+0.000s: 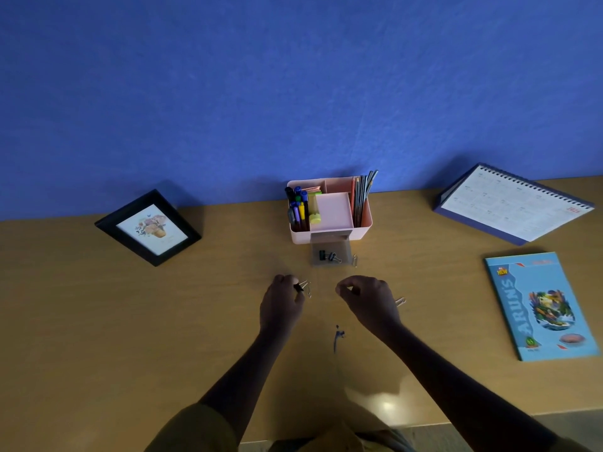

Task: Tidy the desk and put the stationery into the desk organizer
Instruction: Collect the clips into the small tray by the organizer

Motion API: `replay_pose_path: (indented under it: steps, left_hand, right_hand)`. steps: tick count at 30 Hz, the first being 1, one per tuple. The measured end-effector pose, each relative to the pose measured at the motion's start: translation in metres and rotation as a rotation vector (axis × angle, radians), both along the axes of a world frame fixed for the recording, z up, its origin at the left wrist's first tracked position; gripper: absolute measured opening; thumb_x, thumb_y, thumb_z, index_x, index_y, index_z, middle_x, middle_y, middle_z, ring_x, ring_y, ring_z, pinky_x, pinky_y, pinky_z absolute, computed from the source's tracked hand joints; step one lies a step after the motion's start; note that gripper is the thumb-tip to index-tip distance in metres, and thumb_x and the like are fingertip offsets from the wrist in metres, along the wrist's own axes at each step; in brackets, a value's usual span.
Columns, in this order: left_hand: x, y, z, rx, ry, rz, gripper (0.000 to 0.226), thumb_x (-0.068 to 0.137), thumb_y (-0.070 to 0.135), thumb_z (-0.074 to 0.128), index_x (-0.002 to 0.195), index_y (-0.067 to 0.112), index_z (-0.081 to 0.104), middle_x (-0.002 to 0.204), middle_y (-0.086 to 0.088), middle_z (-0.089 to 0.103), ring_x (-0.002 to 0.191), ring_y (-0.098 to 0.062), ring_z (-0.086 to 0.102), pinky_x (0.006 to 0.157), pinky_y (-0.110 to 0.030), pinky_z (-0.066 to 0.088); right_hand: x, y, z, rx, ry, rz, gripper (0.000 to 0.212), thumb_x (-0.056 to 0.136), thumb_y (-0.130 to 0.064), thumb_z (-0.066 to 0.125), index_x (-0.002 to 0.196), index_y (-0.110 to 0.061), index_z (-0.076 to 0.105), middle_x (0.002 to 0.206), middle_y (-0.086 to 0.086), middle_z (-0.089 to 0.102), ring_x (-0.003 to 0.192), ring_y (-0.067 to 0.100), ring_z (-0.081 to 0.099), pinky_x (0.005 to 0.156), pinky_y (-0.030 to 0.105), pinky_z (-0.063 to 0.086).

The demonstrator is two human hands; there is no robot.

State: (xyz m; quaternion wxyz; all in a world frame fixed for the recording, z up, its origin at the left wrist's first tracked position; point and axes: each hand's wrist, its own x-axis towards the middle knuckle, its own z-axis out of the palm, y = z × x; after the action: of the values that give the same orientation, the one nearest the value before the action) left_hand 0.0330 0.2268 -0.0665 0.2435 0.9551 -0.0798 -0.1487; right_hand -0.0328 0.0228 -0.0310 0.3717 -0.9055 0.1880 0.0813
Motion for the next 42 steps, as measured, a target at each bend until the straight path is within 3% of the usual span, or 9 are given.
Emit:
replay_pose_path:
  steps: [7, 11, 14, 18, 22, 26, 31, 38, 42]
  left_hand:
    - [-0.008, -0.013, 0.025, -0.21, -0.031, -0.097, 0.034, 0.095, 0.023, 0.075, 0.128, 0.018, 0.069, 0.12, 0.002, 0.066, 0.093, -0.009, 0.068, 0.071, -0.016, 0.052]
    - [-0.005, -0.021, 0.034, -0.277, -0.052, -0.148, 0.032, 0.094, 0.019, 0.076, 0.126, 0.019, 0.071, 0.116, 0.002, 0.066, 0.091, -0.004, 0.064, 0.069, -0.004, 0.041]
    - [-0.003, -0.022, 0.035, -0.34, -0.086, -0.138, 0.036, 0.096, 0.019, 0.075, 0.131, 0.02, 0.069, 0.116, 0.004, 0.068, 0.09, -0.003, 0.064, 0.071, -0.008, 0.048]
    - [0.0, -0.018, 0.034, -0.41, -0.032, 0.051, 0.032, 0.099, 0.026, 0.071, 0.131, 0.02, 0.07, 0.111, 0.007, 0.072, 0.088, -0.004, 0.07, 0.073, -0.018, 0.058]
    - [0.0, -0.01, 0.029, -0.62, 0.377, 0.604, 0.018, 0.1, 0.016, 0.067, 0.113, 0.022, 0.077, 0.104, 0.001, 0.078, 0.084, -0.01, 0.077, 0.069, -0.025, 0.064]
    - [0.006, -0.002, 0.024, -0.722, 0.54, 0.79, 0.021, 0.099, 0.009, 0.065, 0.111, 0.017, 0.079, 0.1, -0.005, 0.08, 0.088, -0.02, 0.079, 0.073, -0.031, 0.066]
    - [0.016, 0.005, 0.027, -0.776, 0.665, 0.854, 0.028, 0.103, 0.002, 0.053, 0.114, 0.013, 0.077, 0.105, -0.009, 0.079, 0.093, -0.023, 0.078, 0.076, -0.033, 0.064]
    - [0.024, -0.007, 0.026, -0.889, 0.812, 0.881, 0.027, 0.103, 0.003, 0.052, 0.119, 0.005, 0.074, 0.108, -0.014, 0.079, 0.097, -0.027, 0.078, 0.078, -0.035, 0.062]
    - [0.029, -0.02, 0.029, -0.96, 0.898, 0.88, 0.026, 0.108, 0.016, 0.055, 0.125, 0.003, 0.07, 0.116, -0.015, 0.077, 0.107, -0.031, 0.076, 0.088, -0.041, 0.062]
  right_hand:
    - [0.02, 0.007, 0.004, 0.167, 0.008, 0.099, 0.032, 0.102, -0.027, 0.071, 0.133, -0.017, 0.071, 0.118, -0.003, 0.075, 0.085, 0.004, 0.074, 0.074, 0.028, 0.064]
    - [0.032, 0.001, 0.013, 0.135, -0.023, 0.101, 0.013, 0.102, -0.014, 0.07, 0.113, -0.014, 0.076, 0.106, -0.004, 0.077, 0.079, 0.005, 0.074, 0.065, 0.016, 0.058]
    - [0.04, -0.005, 0.019, 0.14, -0.007, 0.072, 0.008, 0.101, -0.014, 0.072, 0.105, -0.016, 0.078, 0.091, -0.008, 0.076, 0.073, 0.006, 0.074, 0.064, 0.017, 0.058]
    - [0.058, -0.014, 0.019, 0.039, -0.101, 0.021, 0.007, 0.1, -0.017, 0.072, 0.101, -0.017, 0.079, 0.089, -0.007, 0.077, 0.071, 0.006, 0.072, 0.066, 0.032, 0.064]
    - [0.077, -0.01, 0.012, -0.157, -0.138, 0.031, 0.013, 0.1, -0.016, 0.067, 0.103, -0.018, 0.08, 0.095, -0.004, 0.08, 0.075, 0.012, 0.073, 0.064, 0.039, 0.064]
    - [0.088, 0.0, 0.0, -0.255, -0.061, 0.074, 0.01, 0.101, -0.018, 0.069, 0.102, -0.018, 0.078, 0.094, -0.003, 0.078, 0.072, 0.013, 0.07, 0.061, 0.035, 0.063]
    - [0.092, 0.004, -0.02, -0.309, 0.021, 0.107, 0.009, 0.099, -0.019, 0.072, 0.105, -0.022, 0.078, 0.096, -0.004, 0.079, 0.074, 0.012, 0.072, 0.063, 0.035, 0.064]
    - [0.09, -0.007, -0.016, -0.233, -0.056, 0.065, 0.01, 0.1, -0.015, 0.07, 0.099, -0.022, 0.078, 0.097, -0.006, 0.078, 0.076, 0.01, 0.071, 0.063, 0.036, 0.064]
    - [0.071, -0.015, -0.008, 0.007, -0.094, -0.239, 0.018, 0.101, -0.008, 0.061, 0.1, -0.016, 0.077, 0.095, -0.004, 0.076, 0.08, 0.013, 0.07, 0.066, 0.035, 0.061]
